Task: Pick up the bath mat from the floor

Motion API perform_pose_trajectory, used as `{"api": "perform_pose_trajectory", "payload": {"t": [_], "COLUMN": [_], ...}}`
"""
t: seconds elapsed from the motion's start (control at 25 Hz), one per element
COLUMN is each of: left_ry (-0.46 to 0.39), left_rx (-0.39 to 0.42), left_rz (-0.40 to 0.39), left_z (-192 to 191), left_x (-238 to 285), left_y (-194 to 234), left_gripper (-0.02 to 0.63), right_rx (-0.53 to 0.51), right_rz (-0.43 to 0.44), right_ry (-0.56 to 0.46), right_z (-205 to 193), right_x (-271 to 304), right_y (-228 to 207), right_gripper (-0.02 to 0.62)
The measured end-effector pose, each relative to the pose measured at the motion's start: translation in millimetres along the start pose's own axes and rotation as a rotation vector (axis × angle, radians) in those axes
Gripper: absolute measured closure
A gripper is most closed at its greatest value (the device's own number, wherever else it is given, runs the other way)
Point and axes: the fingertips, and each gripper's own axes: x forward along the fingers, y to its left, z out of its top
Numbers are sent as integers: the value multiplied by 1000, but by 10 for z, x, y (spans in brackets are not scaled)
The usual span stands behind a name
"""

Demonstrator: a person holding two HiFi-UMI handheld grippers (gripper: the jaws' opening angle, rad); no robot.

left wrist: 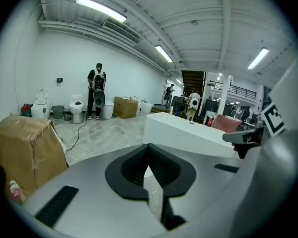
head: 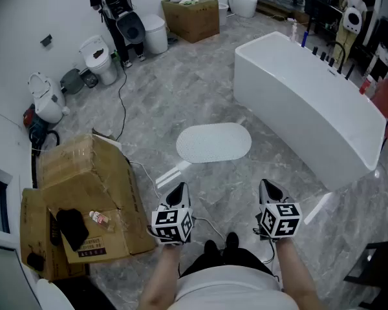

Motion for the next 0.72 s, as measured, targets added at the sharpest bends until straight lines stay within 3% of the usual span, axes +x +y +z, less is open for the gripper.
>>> {"api": "perform_pose_trajectory", "payload": {"t": [0.52, 0.72], "left_ry": [2, -8], "left_rx": [0, -16], "left_rz": [30, 52], "left_z": [114, 163], "left_x": [190, 304], "left_y": [-13, -24], "left_gripper": [612, 572], "right_rx": [7, 16], "right_rz": [-29, -34], "right_ry": [-26, -10], "right_z": [158, 179], "right_x": [154, 255], "right_y": [-206, -434], "right_gripper": [594, 590]}}
